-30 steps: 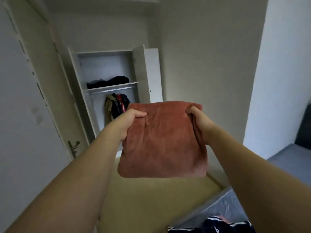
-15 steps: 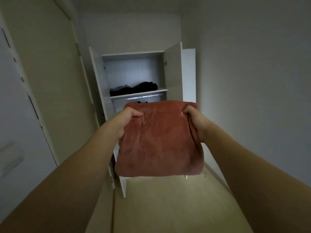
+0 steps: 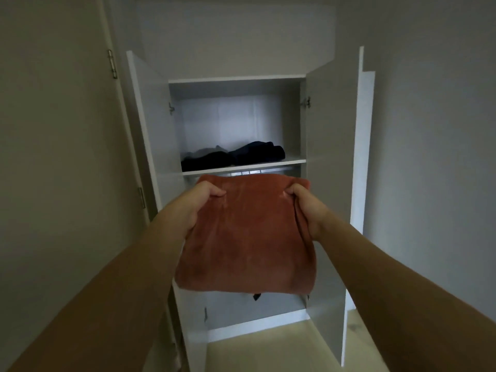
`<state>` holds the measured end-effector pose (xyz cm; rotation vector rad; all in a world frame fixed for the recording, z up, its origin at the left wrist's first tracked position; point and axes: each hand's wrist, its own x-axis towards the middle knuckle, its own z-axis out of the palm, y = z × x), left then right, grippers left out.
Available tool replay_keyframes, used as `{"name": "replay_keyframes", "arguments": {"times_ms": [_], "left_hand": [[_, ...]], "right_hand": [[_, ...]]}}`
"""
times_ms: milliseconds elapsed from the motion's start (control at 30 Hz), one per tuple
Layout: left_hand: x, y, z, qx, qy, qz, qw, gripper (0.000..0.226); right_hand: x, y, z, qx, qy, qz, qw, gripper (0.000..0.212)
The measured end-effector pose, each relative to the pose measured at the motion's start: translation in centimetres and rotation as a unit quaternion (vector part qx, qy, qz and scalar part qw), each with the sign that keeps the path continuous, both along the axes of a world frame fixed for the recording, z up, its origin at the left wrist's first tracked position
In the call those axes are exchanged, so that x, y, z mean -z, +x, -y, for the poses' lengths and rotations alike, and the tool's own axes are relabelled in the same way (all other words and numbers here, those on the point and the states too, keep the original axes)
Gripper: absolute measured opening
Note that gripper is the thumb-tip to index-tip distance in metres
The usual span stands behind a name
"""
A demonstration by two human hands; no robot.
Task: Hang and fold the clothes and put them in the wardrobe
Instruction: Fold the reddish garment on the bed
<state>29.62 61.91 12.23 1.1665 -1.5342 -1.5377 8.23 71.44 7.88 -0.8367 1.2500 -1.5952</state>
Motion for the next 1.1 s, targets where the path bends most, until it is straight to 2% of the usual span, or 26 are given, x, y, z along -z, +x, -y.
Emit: {"name": "replay_keyframes", "arguments": {"times_ms": [133, 333, 433, 567, 700, 867, 967, 1100], "left_hand": [[-0.8, -7.0, 11.2, 0.004, -0.014, 0.006, 1.000, 0.024], [-1.9, -16.3, 29.7, -0.005, -0.078, -0.007, 0.997, 0.020], [-4.8, -20.2, 39.2, -0.028, -0.094, -0.019, 0.995, 0.028], [-9.5, -23.8, 50.9, -0.083, -0.131, -0.042, 0.987, 0.013], [-13.8, -26.4, 62.7, -0.116, -0.174, -0.079, 0.975, 0.013], [-16.2, -31.4, 77.9, -0.136, -0.198, -0.136, 0.961, 0.014], [-16.9, -35.3, 86.6, -0.128, -0.195, -0.130, 0.964, 0.016], [-16.9, -40.6, 96.5, -0.116, -0.193, -0.145, 0.964, 0.020]], "right_hand": [[-0.7, -7.0, 11.4, 0.026, -0.007, 0.002, 1.000, 0.031], [-2.2, -16.7, 30.5, 0.029, -0.051, -0.006, 0.998, 0.041], [-5.6, -20.5, 40.1, 0.018, -0.066, 0.000, 0.998, 0.039], [-11.9, -24.2, 52.3, -0.003, -0.083, -0.022, 0.996, 0.032], [-17.4, -26.6, 64.3, -0.033, -0.094, -0.070, 0.993, 0.024], [-20.5, -30.7, 79.2, -0.002, -0.110, -0.091, 0.990, 0.024], [-20.8, -34.0, 87.4, 0.048, -0.086, -0.118, 0.988, 0.030], [-20.9, -38.8, 97.8, 0.107, -0.052, -0.190, 0.975, 0.052]]}}
